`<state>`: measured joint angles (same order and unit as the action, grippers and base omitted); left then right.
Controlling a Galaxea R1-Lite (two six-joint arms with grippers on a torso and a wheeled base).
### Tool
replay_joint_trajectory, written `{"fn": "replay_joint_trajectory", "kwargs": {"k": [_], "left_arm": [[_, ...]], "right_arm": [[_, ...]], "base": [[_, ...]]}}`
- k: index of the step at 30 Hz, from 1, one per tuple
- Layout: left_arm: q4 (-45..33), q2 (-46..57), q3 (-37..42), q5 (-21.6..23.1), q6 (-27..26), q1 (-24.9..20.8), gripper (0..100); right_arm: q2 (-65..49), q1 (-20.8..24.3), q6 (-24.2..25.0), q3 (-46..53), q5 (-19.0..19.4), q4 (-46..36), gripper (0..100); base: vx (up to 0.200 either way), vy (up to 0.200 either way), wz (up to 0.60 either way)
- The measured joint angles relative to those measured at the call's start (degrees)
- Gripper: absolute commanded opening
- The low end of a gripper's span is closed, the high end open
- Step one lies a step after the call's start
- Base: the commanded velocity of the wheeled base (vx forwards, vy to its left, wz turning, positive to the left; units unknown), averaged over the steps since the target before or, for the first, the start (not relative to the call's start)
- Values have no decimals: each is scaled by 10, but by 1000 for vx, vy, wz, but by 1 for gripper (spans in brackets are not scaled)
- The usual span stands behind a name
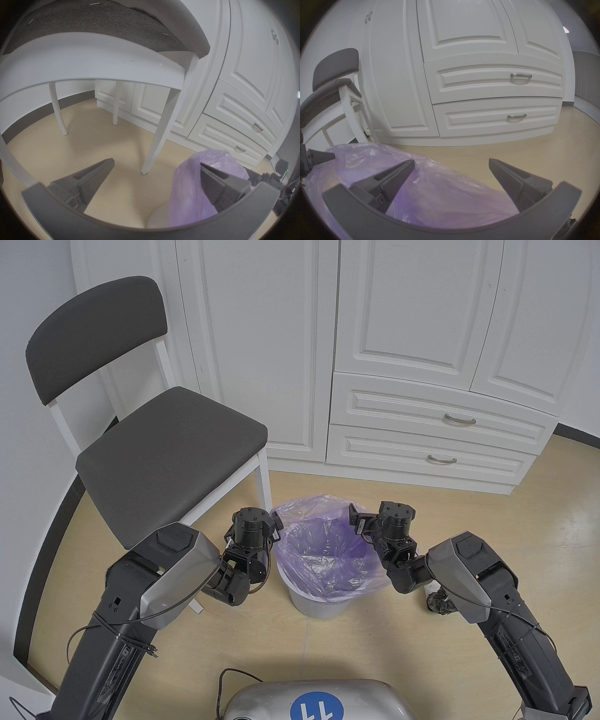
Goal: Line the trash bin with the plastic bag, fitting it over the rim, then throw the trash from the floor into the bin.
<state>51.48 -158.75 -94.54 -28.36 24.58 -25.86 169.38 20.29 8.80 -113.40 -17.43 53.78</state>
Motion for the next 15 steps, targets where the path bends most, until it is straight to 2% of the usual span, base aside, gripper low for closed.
{"fn": "replay_joint_trajectory", "kwargs": {"k": [4,10,15], "left_arm": [[0,-8,-11,0,0,2,100],[-13,-26,-48,0,0,10,100],[-29,-35,-53,0,0,12,100]], "right_arm": [[13,-4,9,-9,2,-15,100],[17,-7,48,-13,12,-53,100],[15,-8,51,-12,13,-58,100]], "base": [[0,0,0],[0,0,0],[0,0,0]]}}
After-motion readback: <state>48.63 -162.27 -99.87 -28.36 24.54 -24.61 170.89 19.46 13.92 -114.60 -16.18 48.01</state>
